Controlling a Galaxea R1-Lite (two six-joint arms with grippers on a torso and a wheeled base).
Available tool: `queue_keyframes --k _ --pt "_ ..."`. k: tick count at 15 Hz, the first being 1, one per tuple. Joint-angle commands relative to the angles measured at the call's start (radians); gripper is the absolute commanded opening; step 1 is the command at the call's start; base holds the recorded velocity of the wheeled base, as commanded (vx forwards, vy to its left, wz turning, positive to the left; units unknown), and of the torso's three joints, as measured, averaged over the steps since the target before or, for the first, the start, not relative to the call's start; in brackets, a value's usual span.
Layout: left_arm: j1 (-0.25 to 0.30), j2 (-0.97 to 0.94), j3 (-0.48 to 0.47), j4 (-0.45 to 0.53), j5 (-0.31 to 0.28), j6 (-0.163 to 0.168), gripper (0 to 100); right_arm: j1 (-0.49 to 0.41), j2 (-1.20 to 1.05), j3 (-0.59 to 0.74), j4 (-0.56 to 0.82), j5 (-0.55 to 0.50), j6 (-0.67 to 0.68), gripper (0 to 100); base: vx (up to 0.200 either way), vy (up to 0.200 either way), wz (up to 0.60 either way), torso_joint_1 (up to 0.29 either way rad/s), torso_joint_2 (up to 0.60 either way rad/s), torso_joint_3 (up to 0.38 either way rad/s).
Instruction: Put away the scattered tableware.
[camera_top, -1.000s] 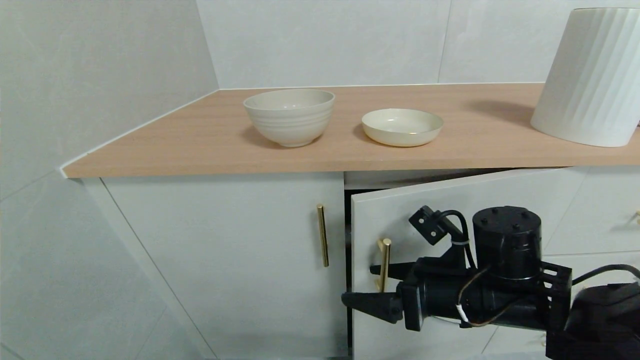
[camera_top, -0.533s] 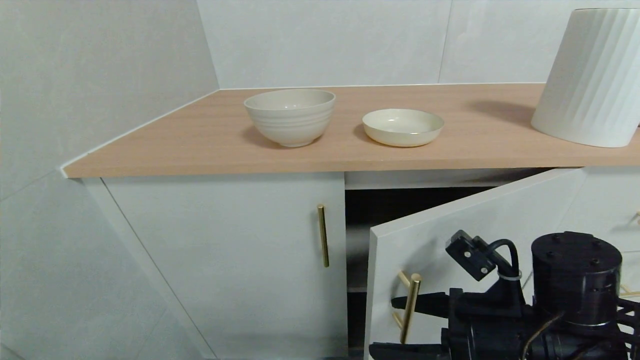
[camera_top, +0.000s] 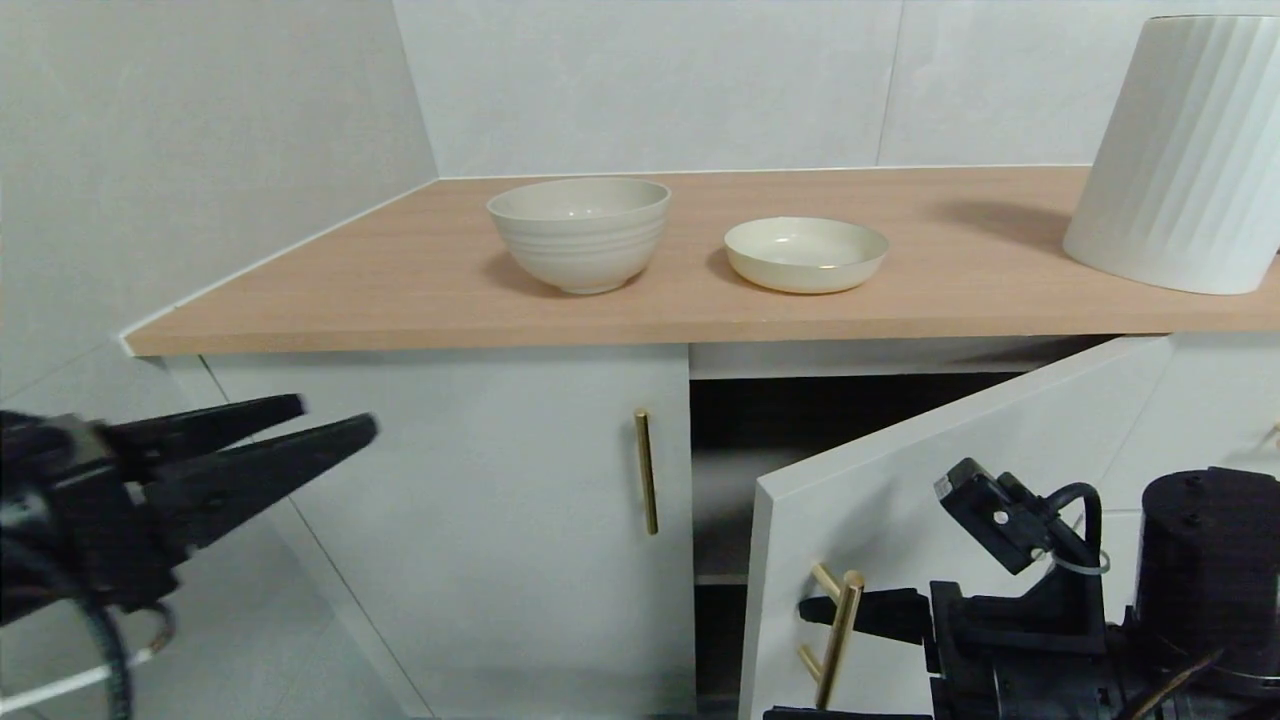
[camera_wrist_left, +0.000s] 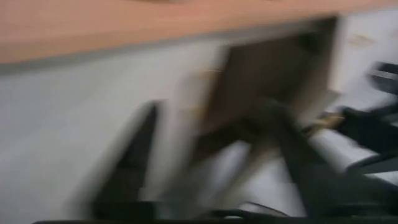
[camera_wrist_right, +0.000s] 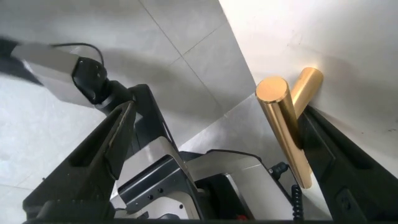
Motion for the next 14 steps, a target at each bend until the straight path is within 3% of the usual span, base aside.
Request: queue_keyframes --k 1,2,5,7,12,14 --pt "-0.158 0.306 0.020 -0.174 -0.006 -0.072 0 0.000 0.003 0.002 0.000 0.000 0.000 100 0.000 0.000 0.00 0.000 0.00 0.000" --pt "-0.168 0.343 0.034 -0.222 -0.006 -0.072 0 0.000 0.003 0.002 0.000 0.000 0.000 100 0.000 0.000 0.00 0.000 0.00 0.000" --pt "-0.203 0.526 0.137 -0.572 -0.006 -0.075 0 -0.001 0.010 0.005 0.000 -0.001 0.000 100 0.000 0.000 0.00 0.000 0.00 0.000" --pt "-0.208 0.616 0.155 -0.711 -0.026 -0.072 0 -0.001 0.016 0.005 0.000 -0.001 0.000 100 0.000 0.000 0.00 0.000 0.00 0.000" --pt "-0.280 0.748 0.137 -0.742 -0.078 -0.069 0 -0.001 0.026 0.006 0.000 -0.003 0.000 100 0.000 0.000 0.00 0.000 0.00 0.000" --pt "-0.341 0.796 0.088 -0.746 -0.074 -0.070 0 -0.001 0.028 0.006 0.000 -0.004 0.000 100 0.000 0.000 0.00 0.000 0.00 0.000"
